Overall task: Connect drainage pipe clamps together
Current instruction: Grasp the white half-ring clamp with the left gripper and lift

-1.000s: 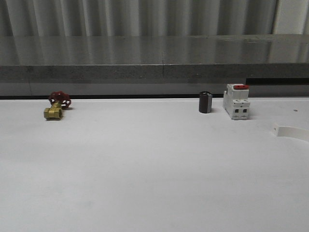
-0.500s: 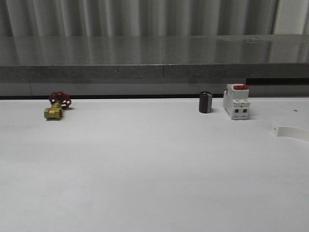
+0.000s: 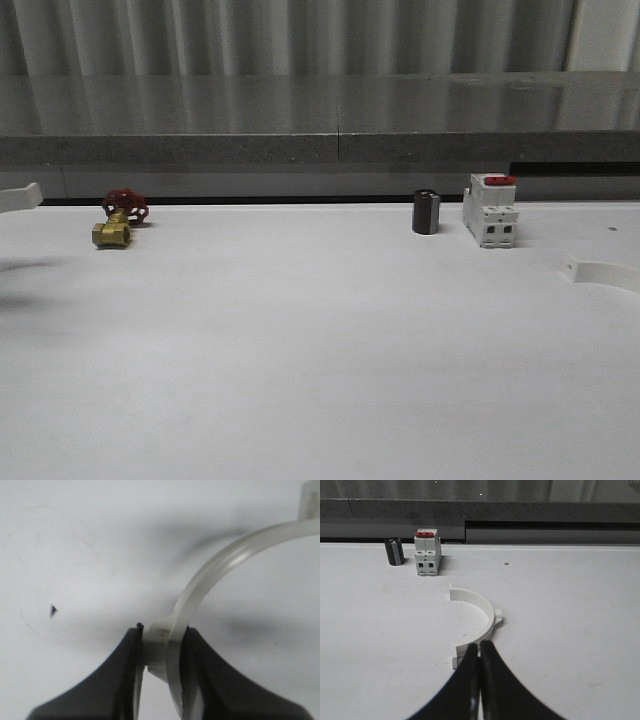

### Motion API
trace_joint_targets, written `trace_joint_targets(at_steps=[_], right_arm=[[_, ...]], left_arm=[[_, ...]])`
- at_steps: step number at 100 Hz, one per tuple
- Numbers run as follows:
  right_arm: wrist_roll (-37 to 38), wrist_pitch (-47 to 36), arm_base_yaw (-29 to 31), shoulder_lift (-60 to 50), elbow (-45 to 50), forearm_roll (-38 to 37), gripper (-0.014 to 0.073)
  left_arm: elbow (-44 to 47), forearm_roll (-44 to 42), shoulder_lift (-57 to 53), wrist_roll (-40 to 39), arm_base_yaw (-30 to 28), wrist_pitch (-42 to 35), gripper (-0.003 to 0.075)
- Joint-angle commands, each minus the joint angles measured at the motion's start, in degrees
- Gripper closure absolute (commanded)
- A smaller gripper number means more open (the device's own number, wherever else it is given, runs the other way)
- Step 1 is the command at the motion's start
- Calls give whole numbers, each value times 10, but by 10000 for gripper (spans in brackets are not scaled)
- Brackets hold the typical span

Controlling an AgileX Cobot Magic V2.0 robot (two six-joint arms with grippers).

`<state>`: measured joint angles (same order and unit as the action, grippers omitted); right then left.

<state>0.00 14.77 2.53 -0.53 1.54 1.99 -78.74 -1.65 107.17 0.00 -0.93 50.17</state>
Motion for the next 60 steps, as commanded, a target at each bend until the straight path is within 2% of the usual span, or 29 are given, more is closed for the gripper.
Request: trace_joint_targets(at_steps=[1,15,37,60], right_arm=[[-3,-45,3,-9,-9,1,662],[-3,-45,3,-9,-9,1,662],[-3,-45,3,-9,-9,1,662],[-3,-45,3,-9,-9,1,662]], left_arm=[[15,3,-62,-43,35,-2,740],[51,3,-99,-100,110,-2,740],[54,-32,-96,-224,246,-12,740],[48,-24,-49,-281,326,-19,740]])
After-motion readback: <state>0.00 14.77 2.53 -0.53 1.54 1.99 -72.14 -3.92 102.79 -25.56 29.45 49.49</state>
